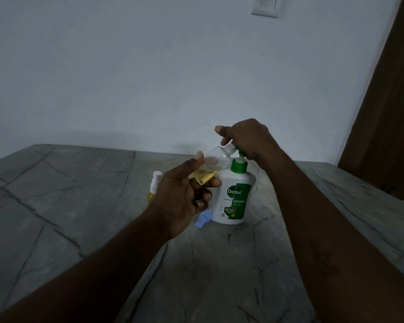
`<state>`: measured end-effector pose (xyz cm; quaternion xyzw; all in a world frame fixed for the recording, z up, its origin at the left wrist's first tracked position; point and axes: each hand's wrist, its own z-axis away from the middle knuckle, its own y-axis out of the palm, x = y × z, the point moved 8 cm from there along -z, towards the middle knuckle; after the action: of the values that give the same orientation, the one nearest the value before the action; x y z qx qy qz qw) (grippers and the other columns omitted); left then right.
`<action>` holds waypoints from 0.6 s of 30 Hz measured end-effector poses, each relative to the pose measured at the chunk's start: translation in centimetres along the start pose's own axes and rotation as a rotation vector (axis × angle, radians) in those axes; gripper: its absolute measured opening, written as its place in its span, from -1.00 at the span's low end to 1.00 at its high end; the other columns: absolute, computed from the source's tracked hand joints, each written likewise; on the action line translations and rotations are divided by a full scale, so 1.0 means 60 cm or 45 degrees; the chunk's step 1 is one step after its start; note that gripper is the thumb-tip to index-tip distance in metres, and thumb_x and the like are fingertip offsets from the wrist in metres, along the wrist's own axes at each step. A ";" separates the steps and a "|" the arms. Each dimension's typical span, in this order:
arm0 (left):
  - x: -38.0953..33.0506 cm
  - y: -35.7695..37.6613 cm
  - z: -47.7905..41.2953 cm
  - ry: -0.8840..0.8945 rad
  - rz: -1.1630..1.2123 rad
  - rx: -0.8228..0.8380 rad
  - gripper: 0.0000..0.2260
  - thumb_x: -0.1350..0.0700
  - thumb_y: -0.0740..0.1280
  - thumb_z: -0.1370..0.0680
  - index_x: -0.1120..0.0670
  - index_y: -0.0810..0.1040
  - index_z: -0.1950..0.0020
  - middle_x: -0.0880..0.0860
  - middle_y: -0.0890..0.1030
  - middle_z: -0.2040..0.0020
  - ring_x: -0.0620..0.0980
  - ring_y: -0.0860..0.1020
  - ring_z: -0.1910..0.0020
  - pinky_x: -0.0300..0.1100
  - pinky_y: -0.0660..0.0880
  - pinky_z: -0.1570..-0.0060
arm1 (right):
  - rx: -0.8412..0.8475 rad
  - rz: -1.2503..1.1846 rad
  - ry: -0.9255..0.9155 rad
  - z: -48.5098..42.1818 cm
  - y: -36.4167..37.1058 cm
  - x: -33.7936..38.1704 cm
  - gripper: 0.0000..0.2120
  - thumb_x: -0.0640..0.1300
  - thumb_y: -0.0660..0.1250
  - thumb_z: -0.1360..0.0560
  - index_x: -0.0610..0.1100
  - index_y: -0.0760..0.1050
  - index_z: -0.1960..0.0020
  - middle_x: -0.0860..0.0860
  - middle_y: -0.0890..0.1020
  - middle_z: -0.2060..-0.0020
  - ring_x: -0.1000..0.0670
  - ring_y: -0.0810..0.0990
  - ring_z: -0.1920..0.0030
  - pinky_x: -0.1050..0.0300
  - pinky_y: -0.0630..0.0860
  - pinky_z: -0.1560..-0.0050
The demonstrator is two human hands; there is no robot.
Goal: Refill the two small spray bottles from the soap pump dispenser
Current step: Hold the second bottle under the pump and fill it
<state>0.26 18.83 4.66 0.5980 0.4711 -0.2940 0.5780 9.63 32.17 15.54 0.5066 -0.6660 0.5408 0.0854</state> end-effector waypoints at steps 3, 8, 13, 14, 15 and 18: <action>0.000 -0.001 0.000 0.003 -0.009 -0.003 -0.56 -0.16 0.23 -0.61 0.10 0.60 -0.31 0.11 0.62 0.20 -0.05 0.42 0.38 -0.24 0.33 0.44 | 0.077 -0.033 0.062 0.002 0.007 -0.005 -0.60 0.22 0.36 -0.55 -0.11 0.71 0.14 0.06 0.62 0.33 0.07 0.53 0.33 0.19 0.44 0.29; 0.005 -0.004 -0.001 -0.018 -0.006 -0.014 -0.58 -0.17 0.27 -0.57 0.09 0.62 -0.24 0.11 0.61 0.21 -0.04 0.42 0.38 -0.21 0.29 0.42 | 0.191 -0.084 0.183 0.003 0.028 -0.025 -0.58 0.25 0.41 -0.50 -0.12 0.69 0.03 0.01 0.65 0.30 0.00 0.55 0.28 0.11 0.46 0.21; 0.007 -0.008 -0.002 -0.030 -0.023 -0.032 -0.49 -0.19 0.29 -0.53 0.14 0.60 -0.30 0.10 0.60 0.22 -0.04 0.42 0.39 -0.20 0.25 0.40 | 0.238 -0.131 0.207 0.004 0.039 -0.033 -0.59 0.23 0.41 -0.50 -0.13 0.66 0.00 -0.01 0.65 0.27 -0.02 0.56 0.25 0.07 0.47 0.14; 0.008 -0.009 -0.002 -0.030 -0.024 -0.035 -0.50 -0.18 0.28 -0.54 0.15 0.60 -0.30 0.10 0.60 0.22 -0.04 0.43 0.40 -0.21 0.26 0.40 | 0.235 -0.125 0.197 0.004 0.039 -0.032 -0.58 0.24 0.41 -0.50 -0.13 0.67 0.01 -0.01 0.65 0.26 -0.02 0.57 0.24 0.06 0.47 0.14; 0.008 -0.009 -0.002 -0.030 -0.024 -0.036 -0.51 -0.18 0.27 -0.56 0.14 0.60 -0.30 0.10 0.60 0.22 -0.05 0.43 0.39 -0.22 0.27 0.41 | 0.224 -0.115 0.184 0.004 0.038 -0.031 -0.57 0.25 0.40 -0.50 -0.13 0.67 0.02 -0.01 0.66 0.25 -0.02 0.58 0.24 0.07 0.48 0.14; 0.008 -0.006 -0.002 -0.026 -0.017 -0.019 -0.54 -0.17 0.24 -0.59 0.13 0.60 -0.30 0.10 0.60 0.22 -0.05 0.43 0.39 -0.22 0.28 0.43 | 0.129 -0.081 0.125 0.003 0.024 -0.023 -0.58 0.24 0.39 -0.52 -0.14 0.70 0.07 0.02 0.65 0.26 0.04 0.58 0.28 0.13 0.49 0.22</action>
<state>0.06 19.01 4.09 0.5874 0.4713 -0.3005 0.5853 9.25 32.69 13.68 0.5039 -0.6164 0.5951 0.1095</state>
